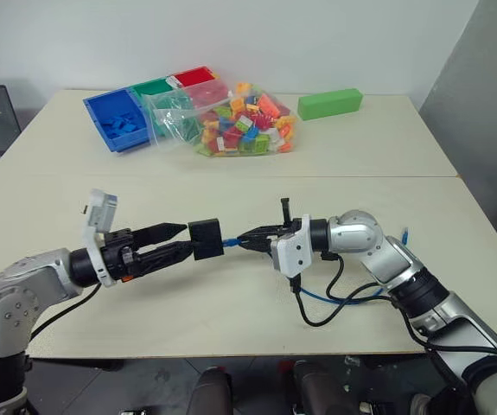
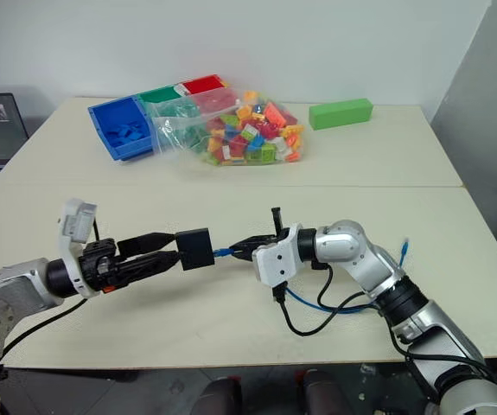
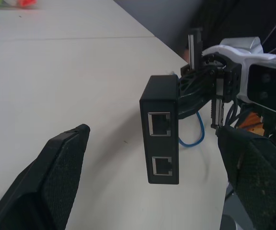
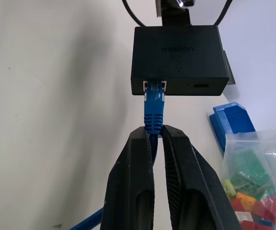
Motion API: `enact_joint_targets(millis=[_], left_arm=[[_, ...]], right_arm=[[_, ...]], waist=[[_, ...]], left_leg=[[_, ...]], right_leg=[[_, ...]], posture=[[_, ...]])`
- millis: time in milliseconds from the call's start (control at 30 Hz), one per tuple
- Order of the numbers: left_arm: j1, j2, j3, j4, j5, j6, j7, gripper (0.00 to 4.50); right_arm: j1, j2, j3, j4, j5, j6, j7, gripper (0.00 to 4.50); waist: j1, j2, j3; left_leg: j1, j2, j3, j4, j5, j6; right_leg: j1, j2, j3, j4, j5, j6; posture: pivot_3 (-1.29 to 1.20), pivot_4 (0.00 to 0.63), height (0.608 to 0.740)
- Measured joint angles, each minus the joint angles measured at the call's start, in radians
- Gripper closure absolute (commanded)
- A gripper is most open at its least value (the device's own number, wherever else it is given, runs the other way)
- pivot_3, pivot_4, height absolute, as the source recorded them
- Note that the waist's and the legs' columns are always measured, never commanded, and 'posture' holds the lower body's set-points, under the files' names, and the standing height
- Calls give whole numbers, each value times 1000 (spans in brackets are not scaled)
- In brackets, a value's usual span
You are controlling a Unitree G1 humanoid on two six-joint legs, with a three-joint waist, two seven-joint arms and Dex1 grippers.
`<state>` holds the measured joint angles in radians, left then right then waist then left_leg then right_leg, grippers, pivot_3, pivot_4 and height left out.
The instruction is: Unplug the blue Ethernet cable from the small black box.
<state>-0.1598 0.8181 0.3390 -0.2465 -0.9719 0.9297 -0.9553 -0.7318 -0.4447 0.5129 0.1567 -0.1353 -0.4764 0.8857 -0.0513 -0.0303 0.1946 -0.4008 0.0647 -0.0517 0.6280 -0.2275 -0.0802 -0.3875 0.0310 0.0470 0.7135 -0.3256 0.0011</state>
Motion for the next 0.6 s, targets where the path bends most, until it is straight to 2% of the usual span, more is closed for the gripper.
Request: enact_joint_targets(millis=[267,300,600], left_arm=[[-26,-25,-25,14,3,-13,-12,0],[-30,-30,-25,19,1,-13,-12,364],[-31,-34,-25,22,-14,-12,-16,2290]], right_arm=[[0,22,-13,-19,11,7,16,4463],[0,22,-15,-25,12,8,21,4463],[1,26,-21,-35,21,21,35,4464]], waist=[[5,0,0],[6,0,0],[6,0,0]], left_leg=[[0,0,0,0,0,0],[0,0,0,0,0,0],[0,0,0,0,0,0]], right_leg=[[0,0,0,0,0,0],[0,0,0,0,0,0],[0,0,0,0,0,0]], posture=[[0,150,740],[0,150,740],[0,150,740]])
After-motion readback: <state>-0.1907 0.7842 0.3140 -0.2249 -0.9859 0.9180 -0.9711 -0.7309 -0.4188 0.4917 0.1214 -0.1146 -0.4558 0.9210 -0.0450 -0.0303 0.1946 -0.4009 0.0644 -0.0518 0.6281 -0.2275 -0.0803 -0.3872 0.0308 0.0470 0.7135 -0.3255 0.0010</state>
